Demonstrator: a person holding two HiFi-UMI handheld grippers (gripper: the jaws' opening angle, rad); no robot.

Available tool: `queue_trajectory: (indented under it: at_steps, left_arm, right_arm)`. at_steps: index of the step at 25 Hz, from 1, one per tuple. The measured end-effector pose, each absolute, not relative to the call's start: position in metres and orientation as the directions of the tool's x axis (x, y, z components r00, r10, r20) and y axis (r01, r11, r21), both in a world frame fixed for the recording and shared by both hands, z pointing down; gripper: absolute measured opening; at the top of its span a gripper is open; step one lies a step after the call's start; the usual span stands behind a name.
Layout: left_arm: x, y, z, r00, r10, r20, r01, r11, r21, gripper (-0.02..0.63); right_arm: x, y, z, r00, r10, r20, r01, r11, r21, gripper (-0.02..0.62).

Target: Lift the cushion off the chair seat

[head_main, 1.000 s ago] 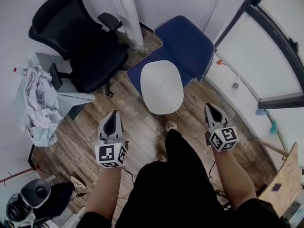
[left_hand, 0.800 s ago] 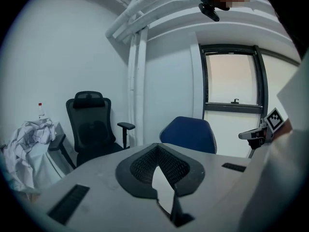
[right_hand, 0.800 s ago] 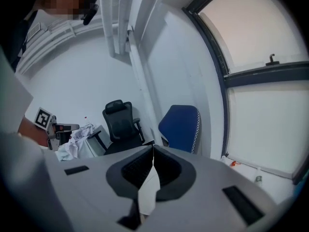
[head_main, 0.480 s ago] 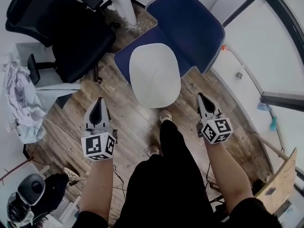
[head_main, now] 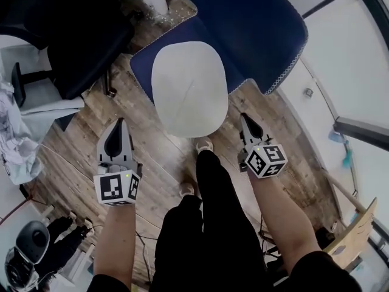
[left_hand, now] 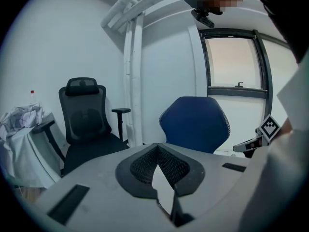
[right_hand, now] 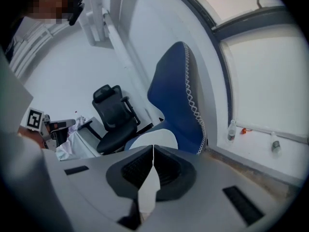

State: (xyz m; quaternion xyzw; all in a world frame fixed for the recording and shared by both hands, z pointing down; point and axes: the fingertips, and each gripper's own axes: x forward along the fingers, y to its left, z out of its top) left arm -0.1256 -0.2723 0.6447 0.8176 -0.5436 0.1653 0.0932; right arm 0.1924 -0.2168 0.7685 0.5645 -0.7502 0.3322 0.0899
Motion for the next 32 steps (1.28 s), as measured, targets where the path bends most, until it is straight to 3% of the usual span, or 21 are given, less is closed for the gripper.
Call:
queue_trajectory:
  at_steps: [19,26,32]
  left_arm:
    - [-0.088,-0.282,0.761,0.413,-0.801,0.434,-0.893,-0.45,0.02,0.005]
    - [-0.092,-0.273,0.786,0.413,-0.765,0.495,-0.892,-0.45,0.048,0.005]
    - [-0.086,-0.265,0.789,0.428,-0.747,0.509,-0.88,-0.473,0.046,0.005]
  right_arm:
    - [0.181,-0.227,0.863,-0.483,-0.713,0.508,-0.867,0.31,-0.39,0.019]
    - [0.177,-0.224,0.908,-0.54,-0.654,0.53,-0.822,0.277,-0.497,0.245]
    - [0.169,-0.218,0.938,-0.587,-0.604,0.539,-0.781,0.247,-0.574,0.299]
